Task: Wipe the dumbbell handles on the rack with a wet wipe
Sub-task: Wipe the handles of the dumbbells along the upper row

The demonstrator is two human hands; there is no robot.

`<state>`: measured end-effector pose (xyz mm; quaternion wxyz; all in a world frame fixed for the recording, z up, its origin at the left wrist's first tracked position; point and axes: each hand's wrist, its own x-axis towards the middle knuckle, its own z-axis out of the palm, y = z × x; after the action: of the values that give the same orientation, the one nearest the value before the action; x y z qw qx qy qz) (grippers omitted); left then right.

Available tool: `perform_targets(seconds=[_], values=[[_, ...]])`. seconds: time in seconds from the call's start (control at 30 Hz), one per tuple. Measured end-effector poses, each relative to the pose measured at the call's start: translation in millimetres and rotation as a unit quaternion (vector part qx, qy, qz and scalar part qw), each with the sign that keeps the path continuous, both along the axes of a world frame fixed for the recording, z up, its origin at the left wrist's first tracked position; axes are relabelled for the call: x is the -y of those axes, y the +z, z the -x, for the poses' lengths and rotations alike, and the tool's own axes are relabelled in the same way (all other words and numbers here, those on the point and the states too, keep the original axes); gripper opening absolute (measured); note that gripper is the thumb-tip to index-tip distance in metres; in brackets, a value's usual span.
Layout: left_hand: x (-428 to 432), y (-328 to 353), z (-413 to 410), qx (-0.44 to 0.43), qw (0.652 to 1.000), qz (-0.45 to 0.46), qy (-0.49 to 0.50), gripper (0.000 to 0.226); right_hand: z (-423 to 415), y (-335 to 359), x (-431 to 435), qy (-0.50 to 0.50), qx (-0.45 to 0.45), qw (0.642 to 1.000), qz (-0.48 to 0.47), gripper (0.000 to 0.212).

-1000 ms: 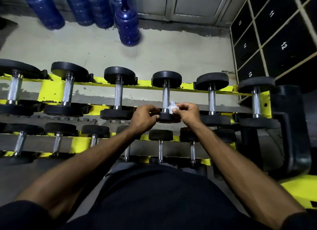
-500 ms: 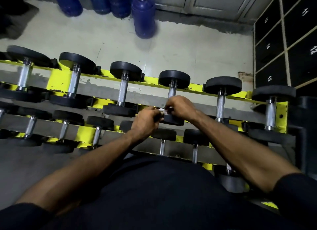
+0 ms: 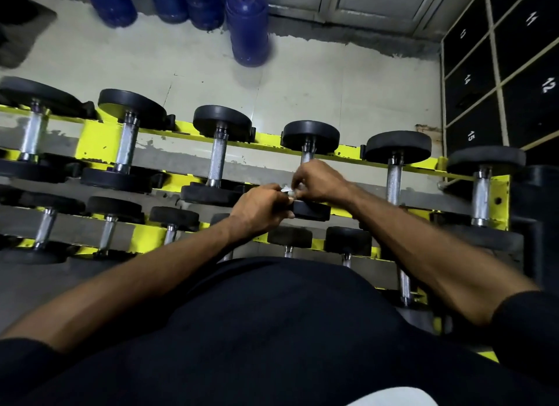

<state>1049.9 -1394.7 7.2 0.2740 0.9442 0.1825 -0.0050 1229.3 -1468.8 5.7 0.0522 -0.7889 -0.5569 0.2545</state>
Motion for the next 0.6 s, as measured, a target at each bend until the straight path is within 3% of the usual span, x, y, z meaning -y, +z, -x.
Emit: perform_targets(seconds=[0.1, 0.27, 0.43, 0.6], values=[[-2.0, 2.3, -2.3, -0.001, 1.000, -0.001, 0.001, 0.027, 4.7, -14.2, 28.2, -0.209, -0.070, 0.973, -0.074, 0.011], [0.8, 7.5, -6.1, -0.019, 1.000, 0.007, 0.006, 0.019, -2.3, -41.6, 40.7, -0.394, -0.148, 0.907, -0.019, 0.002], [3.6, 7.6, -6.9, -0.030, 0.999, 0.003, 0.016, 0.016, -4.0, -44.8, 33.7, -0.426, -0.298, 0.854, 0.011, 0.026], [3.3, 6.4, -6.2, -0.033, 0.999, 0.000, 0.013, 0.019, -11.3, -39.5, 27.9, -0.339, -0.351, 0.867, 0.101, 0.033]])
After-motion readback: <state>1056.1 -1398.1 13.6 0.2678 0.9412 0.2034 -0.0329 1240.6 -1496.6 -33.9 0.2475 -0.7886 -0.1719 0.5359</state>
